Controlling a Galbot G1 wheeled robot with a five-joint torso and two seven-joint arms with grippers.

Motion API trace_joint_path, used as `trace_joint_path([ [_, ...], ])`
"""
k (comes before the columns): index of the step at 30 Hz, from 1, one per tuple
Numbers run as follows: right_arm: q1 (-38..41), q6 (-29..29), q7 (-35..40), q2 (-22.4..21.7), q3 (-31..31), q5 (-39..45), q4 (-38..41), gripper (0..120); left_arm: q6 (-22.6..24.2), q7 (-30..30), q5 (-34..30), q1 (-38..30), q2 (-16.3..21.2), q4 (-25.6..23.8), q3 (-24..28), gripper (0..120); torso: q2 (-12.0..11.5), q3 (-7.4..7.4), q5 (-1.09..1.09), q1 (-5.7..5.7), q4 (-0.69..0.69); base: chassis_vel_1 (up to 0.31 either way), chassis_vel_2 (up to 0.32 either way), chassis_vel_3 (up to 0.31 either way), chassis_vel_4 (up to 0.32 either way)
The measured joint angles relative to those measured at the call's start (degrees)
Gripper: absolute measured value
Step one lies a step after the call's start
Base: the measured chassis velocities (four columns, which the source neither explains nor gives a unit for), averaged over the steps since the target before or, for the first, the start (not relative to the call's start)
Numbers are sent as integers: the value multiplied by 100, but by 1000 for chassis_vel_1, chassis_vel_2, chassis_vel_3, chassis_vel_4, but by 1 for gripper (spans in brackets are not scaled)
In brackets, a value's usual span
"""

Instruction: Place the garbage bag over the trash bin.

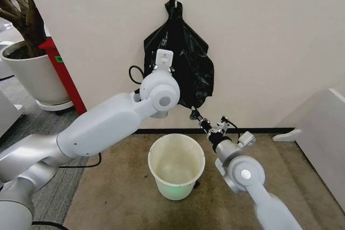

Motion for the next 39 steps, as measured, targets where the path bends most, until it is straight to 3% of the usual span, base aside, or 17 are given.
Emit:
trace_joint_path([
  [4,-102,-40,-91,-30,46,-488,83,5,-78,201,2,-13,21,-3,-98,0,0,0,0,0,1,0,0,0,0],
  [15,-1058,-49,-881,-282,245,-2836,689,47,-331,576,-17,-107,-123,99,-323,0,0,0,0,0,0,0,0,0,0],
  [24,-1397,2,-875,-476,489,-3062,1286,79,-459,772,-18,-105,-67,188,-430,0,0,0,0,0,-1,0,0,0,0],
  [29,-711,-182,-443,-808,714,-2772,1382,98,-636,1012,-69,-38,249,-108,-444,0,0,0,-1,0,0,0,0,0,0],
  [39,410,-470,-322,-1069,492,-2507,655,100,-723,1148,-246,66,731,-474,-525,0,0,0,0,0,2,0,0,0,0],
])
